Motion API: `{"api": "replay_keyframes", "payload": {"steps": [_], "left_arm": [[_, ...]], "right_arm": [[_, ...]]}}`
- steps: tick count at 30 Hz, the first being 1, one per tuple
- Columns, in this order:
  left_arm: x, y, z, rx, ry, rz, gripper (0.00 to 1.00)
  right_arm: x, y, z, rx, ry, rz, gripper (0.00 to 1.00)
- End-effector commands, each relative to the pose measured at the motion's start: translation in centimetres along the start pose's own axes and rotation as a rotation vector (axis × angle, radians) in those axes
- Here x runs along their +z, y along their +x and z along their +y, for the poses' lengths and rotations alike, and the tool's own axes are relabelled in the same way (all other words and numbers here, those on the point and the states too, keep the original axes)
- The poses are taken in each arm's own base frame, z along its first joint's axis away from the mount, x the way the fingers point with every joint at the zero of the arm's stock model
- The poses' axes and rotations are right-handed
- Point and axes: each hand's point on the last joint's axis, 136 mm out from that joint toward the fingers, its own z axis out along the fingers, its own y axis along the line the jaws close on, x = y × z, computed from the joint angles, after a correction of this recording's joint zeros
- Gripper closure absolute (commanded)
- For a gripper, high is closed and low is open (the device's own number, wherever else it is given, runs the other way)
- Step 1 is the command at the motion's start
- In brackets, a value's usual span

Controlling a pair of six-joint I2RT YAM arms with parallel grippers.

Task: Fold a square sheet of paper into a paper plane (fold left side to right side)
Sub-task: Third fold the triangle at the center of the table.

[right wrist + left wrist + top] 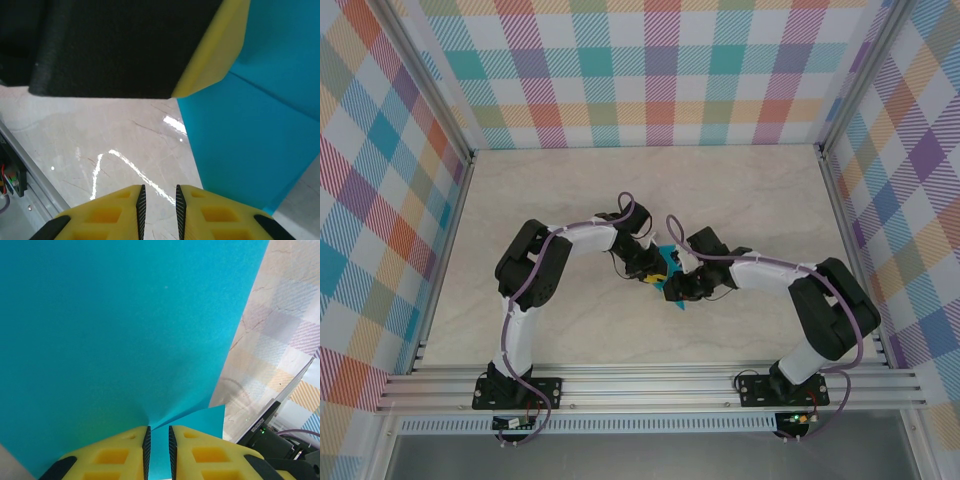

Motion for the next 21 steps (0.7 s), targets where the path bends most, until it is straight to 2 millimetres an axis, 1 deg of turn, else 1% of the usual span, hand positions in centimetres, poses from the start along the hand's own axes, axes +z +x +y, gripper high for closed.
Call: {"api": "replay_keyframes", "payload": {"steps": [1, 15, 21], "left_arm": [[1.5, -0.2, 2.8, -0.016, -0.097, -0.003, 0.79], [1.5, -0.3, 2.8, -0.015, -0.099, -0.003, 0.79], [1.5, -0.3, 2.7, -0.015, -0.096, -0.004, 0.79]], "right_arm": [[0.2, 0.1, -0.7, 0.005, 0.048, 0.021, 0.75], [0.5, 0.1, -2.4, 0.019, 0.135, 0.043, 0.75], [0.8, 0.2, -2.7, 0.023, 0.148, 0.053, 0.75]]}}
